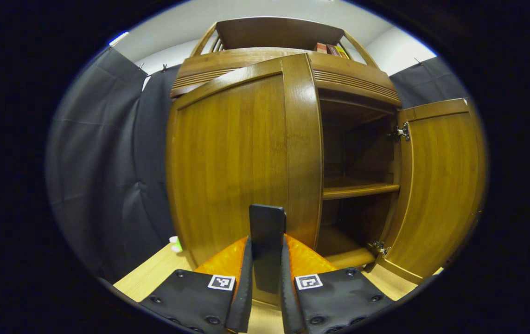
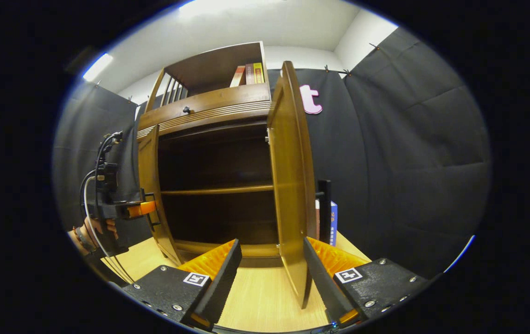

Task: Open the right door of the double-door shoe cabinet with the right hand, and open the left door with the left hand.

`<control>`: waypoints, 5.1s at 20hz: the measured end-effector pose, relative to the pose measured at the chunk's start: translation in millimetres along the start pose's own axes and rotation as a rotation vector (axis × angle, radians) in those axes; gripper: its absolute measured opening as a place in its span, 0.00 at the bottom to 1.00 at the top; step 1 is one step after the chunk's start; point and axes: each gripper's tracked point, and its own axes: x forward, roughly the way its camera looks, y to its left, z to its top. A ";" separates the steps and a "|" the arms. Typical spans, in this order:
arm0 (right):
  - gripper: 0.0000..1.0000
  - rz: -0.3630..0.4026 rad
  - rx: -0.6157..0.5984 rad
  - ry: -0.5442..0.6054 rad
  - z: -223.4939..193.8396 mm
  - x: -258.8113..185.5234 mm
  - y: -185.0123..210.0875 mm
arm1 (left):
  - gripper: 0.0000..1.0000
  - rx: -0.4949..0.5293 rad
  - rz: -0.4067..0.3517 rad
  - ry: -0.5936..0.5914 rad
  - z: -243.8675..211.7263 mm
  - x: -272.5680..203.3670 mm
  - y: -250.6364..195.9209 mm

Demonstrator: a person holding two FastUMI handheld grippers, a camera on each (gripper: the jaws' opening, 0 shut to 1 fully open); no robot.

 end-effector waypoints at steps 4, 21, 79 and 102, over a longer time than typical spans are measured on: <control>0.83 0.029 -0.035 -0.004 3.7 7.5 23.5 | 0.33 -0.001 0.055 -0.009 0.4 -33.2 32.8; 0.83 0.108 -0.056 -0.045 3.5 29.0 127.5 | 0.13 -0.009 0.087 -0.051 13.0 -93.2 155.8; 0.84 0.131 -0.050 0.002 -2.5 13.0 79.9 | 0.96 -0.016 0.105 -0.199 27.6 -95.2 16.6; 0.83 0.150 -0.057 0.009 -9.2 8.8 88.6 | 0.96 0.012 0.107 -0.199 28.1 -111.4 20.0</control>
